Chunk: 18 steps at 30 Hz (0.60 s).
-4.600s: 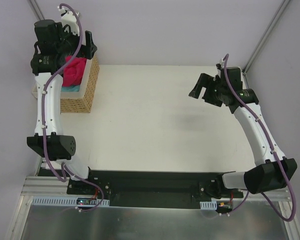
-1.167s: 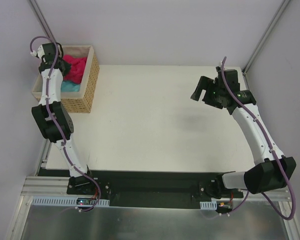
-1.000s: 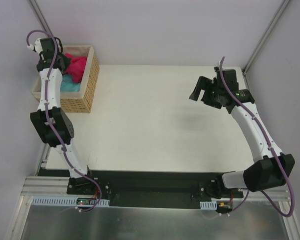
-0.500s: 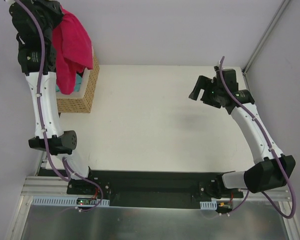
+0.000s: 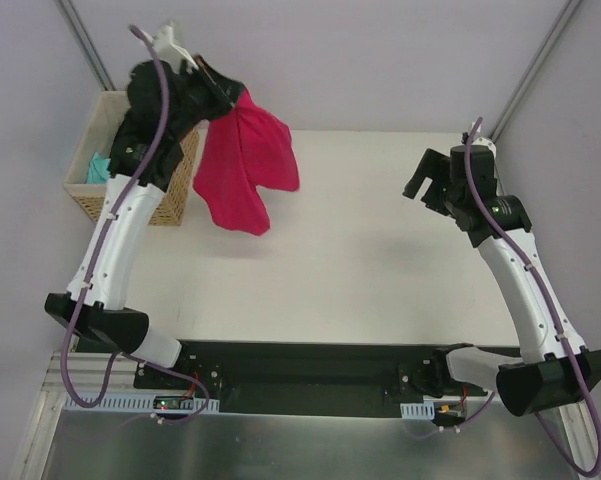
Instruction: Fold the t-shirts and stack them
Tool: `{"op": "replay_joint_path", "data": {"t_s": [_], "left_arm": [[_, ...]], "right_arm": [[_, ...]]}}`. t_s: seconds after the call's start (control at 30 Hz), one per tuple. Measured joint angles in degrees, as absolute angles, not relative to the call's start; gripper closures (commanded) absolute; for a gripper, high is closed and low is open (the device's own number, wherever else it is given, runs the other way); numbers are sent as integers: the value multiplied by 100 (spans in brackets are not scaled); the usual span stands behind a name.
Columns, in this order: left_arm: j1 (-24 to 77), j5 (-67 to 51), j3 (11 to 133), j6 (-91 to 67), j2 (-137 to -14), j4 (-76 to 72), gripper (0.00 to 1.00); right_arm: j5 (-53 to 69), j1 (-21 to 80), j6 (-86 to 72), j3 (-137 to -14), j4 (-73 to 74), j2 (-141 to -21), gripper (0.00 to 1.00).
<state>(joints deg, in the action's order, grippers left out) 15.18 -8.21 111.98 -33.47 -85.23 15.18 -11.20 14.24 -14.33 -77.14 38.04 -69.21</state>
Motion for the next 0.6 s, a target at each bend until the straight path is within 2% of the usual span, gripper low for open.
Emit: {"op": "replay_joint_path", "data": {"t_s": [0.13, 0.23, 0.43, 0.6], "left_arm": [[2078, -419, 9439, -3472, -8503, 1612, 100], [2418, -322, 8665, -3564, -8783, 1855, 100], [2615, -141, 8495, -3636, -9852, 1874, 100], [2626, 69, 8497, -3599, -10285, 1874, 100]], "right_arm": [[-1205, 1424, -1385, -7516, 3846, -6648, 4], [-1212, 1424, -1358, -7422, 3857, -6523, 4], [-1146, 1470, -1321, -7258, 3879, -6506, 4], [-895, 1656, -1210, -7078, 3795, -6508, 4]]}}
